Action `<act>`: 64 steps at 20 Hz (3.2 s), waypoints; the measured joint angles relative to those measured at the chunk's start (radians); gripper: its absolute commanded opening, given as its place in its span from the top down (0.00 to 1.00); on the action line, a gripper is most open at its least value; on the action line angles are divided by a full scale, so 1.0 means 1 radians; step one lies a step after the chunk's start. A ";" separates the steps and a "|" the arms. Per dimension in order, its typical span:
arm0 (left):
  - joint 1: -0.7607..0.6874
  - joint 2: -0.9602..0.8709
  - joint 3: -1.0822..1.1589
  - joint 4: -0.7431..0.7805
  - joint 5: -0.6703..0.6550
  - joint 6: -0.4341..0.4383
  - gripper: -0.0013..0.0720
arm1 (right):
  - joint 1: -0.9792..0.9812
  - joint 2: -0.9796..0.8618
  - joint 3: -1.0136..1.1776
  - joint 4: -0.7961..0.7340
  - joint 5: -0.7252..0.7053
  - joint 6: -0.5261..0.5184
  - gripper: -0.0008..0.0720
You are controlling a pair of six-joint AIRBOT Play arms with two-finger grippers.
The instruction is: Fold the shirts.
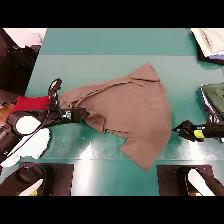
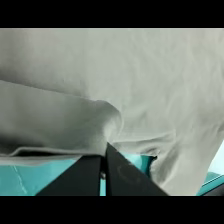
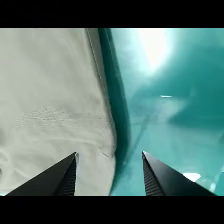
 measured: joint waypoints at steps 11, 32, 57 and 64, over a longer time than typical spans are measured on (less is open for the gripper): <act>0.013 0.000 0.025 0.012 -0.063 0.023 0.95 | 0.224 -0.152 0.040 0.037 -0.045 -0.023 0.96; 0.334 0.005 1.346 0.145 -0.158 0.290 0.95 | -0.048 0.109 1.428 0.036 -0.284 0.053 0.96; 0.335 -0.588 0.698 0.167 -0.084 0.262 0.95 | 0.214 -0.594 1.140 -0.182 0.071 0.140 0.96; 0.359 -0.662 0.689 0.180 0.169 0.276 0.95 | 0.243 -0.754 1.283 -0.197 -0.126 0.141 0.97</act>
